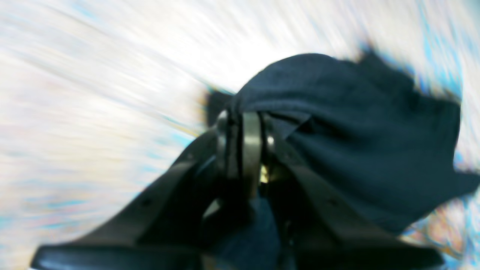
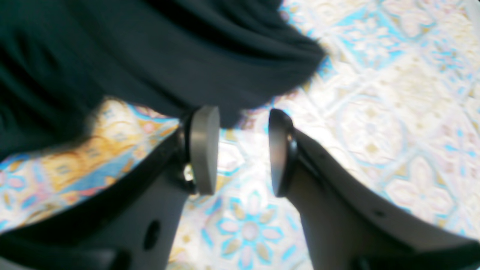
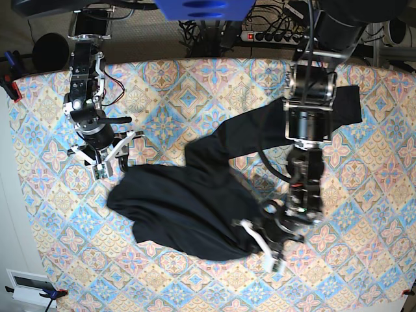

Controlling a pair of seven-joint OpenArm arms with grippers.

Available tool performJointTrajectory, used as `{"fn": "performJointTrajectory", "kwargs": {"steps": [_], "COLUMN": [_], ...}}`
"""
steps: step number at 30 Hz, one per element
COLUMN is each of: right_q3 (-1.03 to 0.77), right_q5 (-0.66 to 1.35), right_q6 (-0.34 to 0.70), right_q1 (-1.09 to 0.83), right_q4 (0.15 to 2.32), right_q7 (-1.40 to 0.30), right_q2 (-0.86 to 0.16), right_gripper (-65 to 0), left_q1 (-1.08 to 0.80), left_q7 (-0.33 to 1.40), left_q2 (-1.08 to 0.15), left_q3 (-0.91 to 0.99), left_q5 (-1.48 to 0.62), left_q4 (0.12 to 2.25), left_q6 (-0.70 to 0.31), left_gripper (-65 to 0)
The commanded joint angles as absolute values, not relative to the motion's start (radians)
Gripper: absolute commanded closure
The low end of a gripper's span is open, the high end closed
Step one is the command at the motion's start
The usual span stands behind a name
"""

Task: Layout the t-shirt on the table in an organized manner, then fold the t-shirt properly
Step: 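Drag the shirt with the left gripper, then release it, then grasp the shirt edge with the right gripper and pull it outward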

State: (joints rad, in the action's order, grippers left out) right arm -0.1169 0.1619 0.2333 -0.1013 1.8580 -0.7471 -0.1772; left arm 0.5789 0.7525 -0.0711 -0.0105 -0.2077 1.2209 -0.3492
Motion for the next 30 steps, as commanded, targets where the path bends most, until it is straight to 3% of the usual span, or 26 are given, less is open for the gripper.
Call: {"fn": "performJointTrajectory", "kwargs": {"steps": [1,4,10,15,22,26,30], "right_q3": [-0.12,-0.12,-0.093,-0.024,0.019,0.067,0.108], "right_q5": [0.177,0.22,0.232,0.232,0.232,0.232,0.232], "right_q6": [0.232,0.239,0.429,0.437,0.438,0.438,0.438], "right_q1": [-0.085,-0.085,-0.085,-0.085,-0.025,0.013,0.064], "right_q4": [1.871,1.87,1.877,1.871,1.857,1.816,1.764], "right_q7": [-0.748,-0.785,-0.834,-0.839,-0.84,-0.84,-0.84], "right_q2": [-0.185,-0.185,-0.183,-0.183,-0.182,-0.182,-0.13], "right_gripper": [-21.0,-21.0,-21.0,-21.0,-21.0,-21.1,-21.1], "left_q1": [0.602,0.602,0.579,0.49,0.364,0.326,0.252], "left_q7": [0.748,0.774,0.776,0.776,0.766,0.777,0.839], "left_q2": [-0.088,-0.15,-0.283,-0.378,-0.401,-0.394,-0.389], "left_q3": [-0.002,0.016,0.015,0.008,0.11,0.223,0.286], "left_q5": [-0.217,-0.216,-0.205,-0.165,0.087,0.048,-0.07], "left_q4": [1.27,1.359,1.402,1.402,1.402,1.405,1.486], "left_q6": [-0.355,-0.355,-0.355,-0.354,-0.197,-0.177,-0.177], "left_gripper": [0.0,0.0,0.0,-0.2,-15.0,-23.7,-27.6]}}
